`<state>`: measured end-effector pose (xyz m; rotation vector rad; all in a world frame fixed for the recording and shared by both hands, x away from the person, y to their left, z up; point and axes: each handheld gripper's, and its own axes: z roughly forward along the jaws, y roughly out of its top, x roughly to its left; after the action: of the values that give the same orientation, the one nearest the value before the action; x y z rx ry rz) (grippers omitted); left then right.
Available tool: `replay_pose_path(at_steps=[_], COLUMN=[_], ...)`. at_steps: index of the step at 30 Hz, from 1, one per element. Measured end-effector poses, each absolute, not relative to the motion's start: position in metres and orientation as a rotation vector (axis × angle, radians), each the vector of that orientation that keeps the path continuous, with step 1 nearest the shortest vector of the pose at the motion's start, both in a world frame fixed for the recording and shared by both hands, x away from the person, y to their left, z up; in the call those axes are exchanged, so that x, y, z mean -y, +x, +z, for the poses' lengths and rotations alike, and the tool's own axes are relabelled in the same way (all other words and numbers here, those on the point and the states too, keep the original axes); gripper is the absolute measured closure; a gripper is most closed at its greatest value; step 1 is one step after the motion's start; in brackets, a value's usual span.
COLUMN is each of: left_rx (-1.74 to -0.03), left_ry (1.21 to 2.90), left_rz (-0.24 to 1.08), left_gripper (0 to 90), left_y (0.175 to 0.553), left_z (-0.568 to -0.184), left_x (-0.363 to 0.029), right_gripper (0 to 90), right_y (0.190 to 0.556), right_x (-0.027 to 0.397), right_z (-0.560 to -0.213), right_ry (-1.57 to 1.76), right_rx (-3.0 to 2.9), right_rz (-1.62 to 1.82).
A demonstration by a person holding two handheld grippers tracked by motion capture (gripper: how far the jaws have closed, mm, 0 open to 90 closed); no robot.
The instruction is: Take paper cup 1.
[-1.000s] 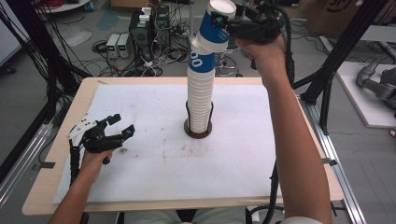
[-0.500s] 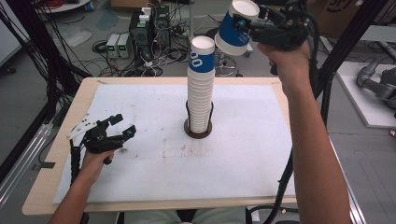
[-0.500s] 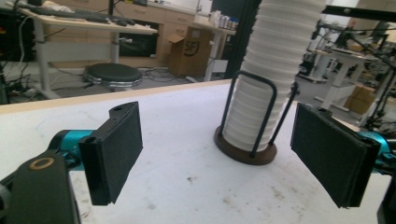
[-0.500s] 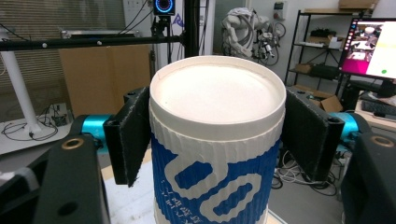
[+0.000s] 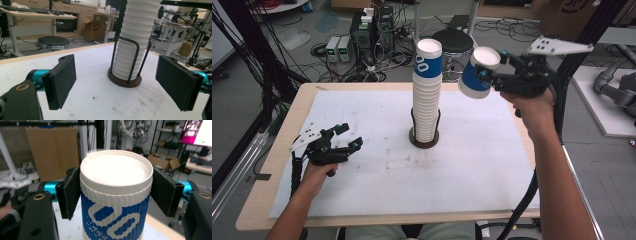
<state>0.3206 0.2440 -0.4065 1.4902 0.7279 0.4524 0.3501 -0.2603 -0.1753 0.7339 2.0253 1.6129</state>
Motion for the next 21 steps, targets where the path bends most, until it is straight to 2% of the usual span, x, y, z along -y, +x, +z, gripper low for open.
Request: replay_pose_path(at_steps=[5,10,21], left_rx=[-0.702,-0.689,-0.622], left_ry=[1.508,1.535,1.573], left_rz=[0.448,0.351,0.345], left_gripper=[16.6,16.7,17.4], left_y=[0.320,0.320,0.310], left_z=[-0.407,-0.410,-0.401], left_x=[-0.242,-0.238,-0.225], right_gripper=[29.8,29.7,29.7], right_y=[0.346,0.338,0.324], right_x=[0.259,0.253,0.236], right_z=[-0.205,-0.242,-0.311], right_ry=[0.729,0.697,0.692], right_rx=[-2.068,-2.118,-2.200], right_rz=[1.598,1.593,1.573])
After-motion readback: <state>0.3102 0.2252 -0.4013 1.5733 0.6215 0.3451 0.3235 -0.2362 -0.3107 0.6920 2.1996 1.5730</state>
